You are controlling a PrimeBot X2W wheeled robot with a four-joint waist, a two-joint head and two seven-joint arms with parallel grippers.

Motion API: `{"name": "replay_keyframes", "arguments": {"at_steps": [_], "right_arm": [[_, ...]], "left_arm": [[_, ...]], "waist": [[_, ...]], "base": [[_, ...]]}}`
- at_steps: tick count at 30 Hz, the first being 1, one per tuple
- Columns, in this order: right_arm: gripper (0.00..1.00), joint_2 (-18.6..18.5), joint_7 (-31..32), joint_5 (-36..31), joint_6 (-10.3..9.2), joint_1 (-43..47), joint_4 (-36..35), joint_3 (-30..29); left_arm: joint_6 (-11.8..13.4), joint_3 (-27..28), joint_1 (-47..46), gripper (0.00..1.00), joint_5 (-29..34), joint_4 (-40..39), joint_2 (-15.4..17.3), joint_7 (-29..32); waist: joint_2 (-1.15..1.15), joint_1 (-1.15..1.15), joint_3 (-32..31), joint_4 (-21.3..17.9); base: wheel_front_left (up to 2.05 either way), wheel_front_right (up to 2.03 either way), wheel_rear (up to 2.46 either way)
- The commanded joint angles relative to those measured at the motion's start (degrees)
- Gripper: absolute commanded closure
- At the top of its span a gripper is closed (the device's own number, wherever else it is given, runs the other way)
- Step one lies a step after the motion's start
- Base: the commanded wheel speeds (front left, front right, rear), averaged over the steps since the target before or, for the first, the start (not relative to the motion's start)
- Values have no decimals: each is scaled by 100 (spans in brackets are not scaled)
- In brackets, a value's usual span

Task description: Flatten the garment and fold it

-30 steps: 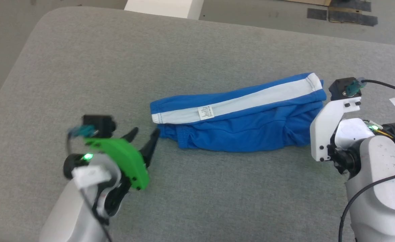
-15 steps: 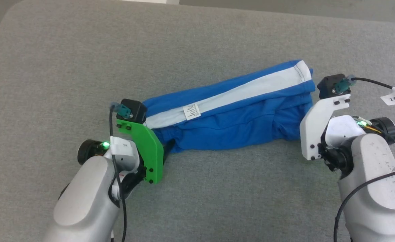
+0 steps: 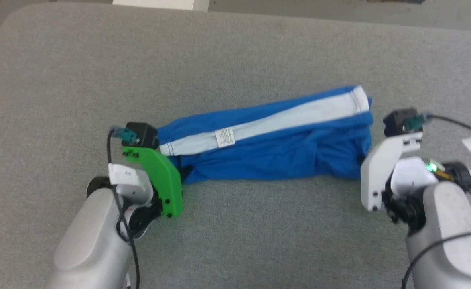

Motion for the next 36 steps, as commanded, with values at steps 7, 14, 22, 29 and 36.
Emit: {"name": "replay_keyframes", "arguments": {"at_steps": [7, 14, 22, 29, 36], "right_arm": [[100, -19, -81, 379, -10, 1290, -1049, -148], [100, -19, -138, 945, -10, 2629, -1705, -125], [0, -19, -495, 1331, -10, 3228, -1730, -77], [0, -19, -565, 1640, -10, 3300, -2029, -188], [0, -19, -231, 1837, -10, 3081, -2447, -551]], "left_arm": [[136, 235, 766, 100, -239, -468, 330, 48], [455, 354, 1665, 100, -462, -1004, 478, 277], [698, 531, 2311, 0, -706, -1433, 580, 407], [789, 1035, 2653, 0, -1274, -2179, 651, 473], [928, 2073, 2716, 0, -1202, -2770, 775, -588]], "waist": [[0, 0, -495, -10], [0, 0, -727, -71], [0, 0, -809, -132], [0, 0, -982, -135], [0, 0, -1019, -113]], "base": [[0, 0, 0], [0, 0, 0], [0, 0, 0], [0, 0, 0], [0, 0, 0]]}}
